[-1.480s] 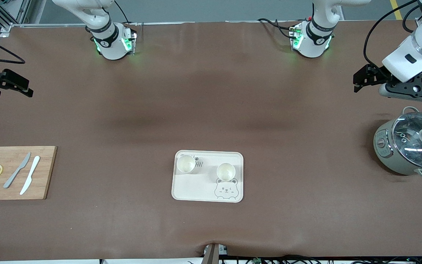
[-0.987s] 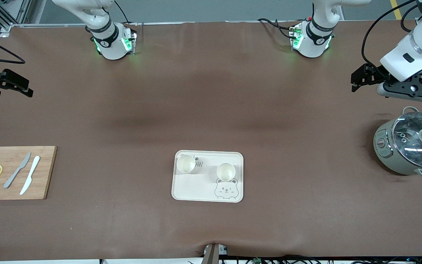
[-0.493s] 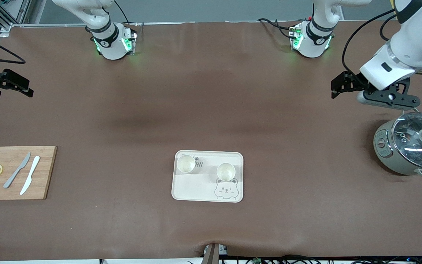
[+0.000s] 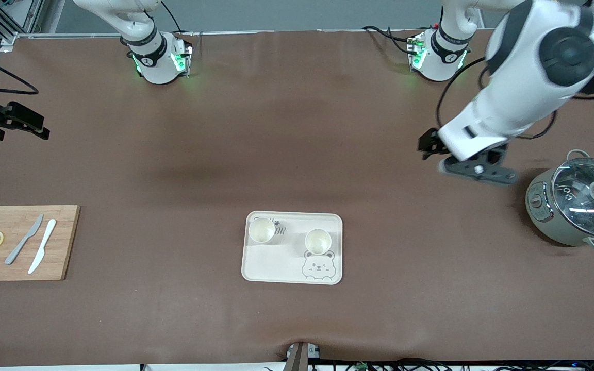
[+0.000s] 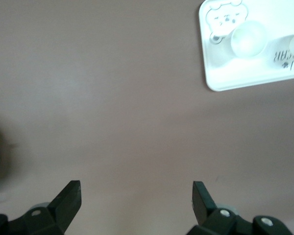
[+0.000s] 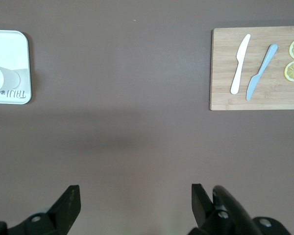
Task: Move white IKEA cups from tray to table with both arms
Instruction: 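Reach the left gripper over the white cup on the tray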
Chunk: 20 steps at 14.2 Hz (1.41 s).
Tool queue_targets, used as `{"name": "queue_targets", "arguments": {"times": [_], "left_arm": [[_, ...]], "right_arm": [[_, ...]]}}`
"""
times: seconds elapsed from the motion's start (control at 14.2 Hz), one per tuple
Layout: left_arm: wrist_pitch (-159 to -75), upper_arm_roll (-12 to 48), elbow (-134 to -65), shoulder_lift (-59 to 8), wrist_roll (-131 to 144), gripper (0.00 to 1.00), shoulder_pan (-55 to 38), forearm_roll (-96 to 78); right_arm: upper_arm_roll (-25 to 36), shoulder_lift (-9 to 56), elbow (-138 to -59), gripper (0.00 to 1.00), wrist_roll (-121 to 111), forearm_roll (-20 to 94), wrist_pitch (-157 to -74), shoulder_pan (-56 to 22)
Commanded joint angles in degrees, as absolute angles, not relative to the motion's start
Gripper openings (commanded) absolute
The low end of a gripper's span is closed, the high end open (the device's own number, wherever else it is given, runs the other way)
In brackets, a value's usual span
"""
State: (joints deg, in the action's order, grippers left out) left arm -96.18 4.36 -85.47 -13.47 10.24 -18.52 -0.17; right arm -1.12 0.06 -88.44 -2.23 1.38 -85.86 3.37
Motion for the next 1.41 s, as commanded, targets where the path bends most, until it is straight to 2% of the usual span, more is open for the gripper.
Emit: {"name": "queue_targets", "arguments": {"times": [0.0, 0.21, 0.49, 0.78, 1.13, 1.34], "left_arm": [[-95.4, 4.5, -74.2, -22.9, 13.4, 1.0, -20.5, 1.2], [-103.1, 3.8, -73.0, -27.6, 14.3, 1.0, -22.5, 1.3], [-107.1, 2.8, -68.0, -35.0, 15.4, 1.0, -24.9, 1.4], [-113.6, -3.9, -65.3, -40.6, 17.8, 1.0, -32.1, 1.1], [-119.9, -3.9, -61.5, -47.5, 20.9, 1.0, -33.4, 0.8], [-123.0, -3.8, -61.5, -49.2, 21.0, 1.0, -33.6, 0.7]], "right_arm": [[-1.5, -0.1, -88.1, 1.0, -2.7, 1.7, -85.8, 3.8], [-1.5, 0.3, -88.1, 1.0, -2.6, 1.8, -85.7, 3.9], [-1.5, 0.4, -87.2, 1.0, -2.7, 1.7, -85.7, 3.9], [-1.5, 0.4, -86.7, 1.0, -2.7, 1.7, -85.8, 3.8], [-1.6, 0.5, -86.1, 1.0, -2.6, 1.8, -86.3, 3.3], [-1.6, 0.9, -86.2, 1.0, -2.5, 1.8, -85.8, 3.6]]}}
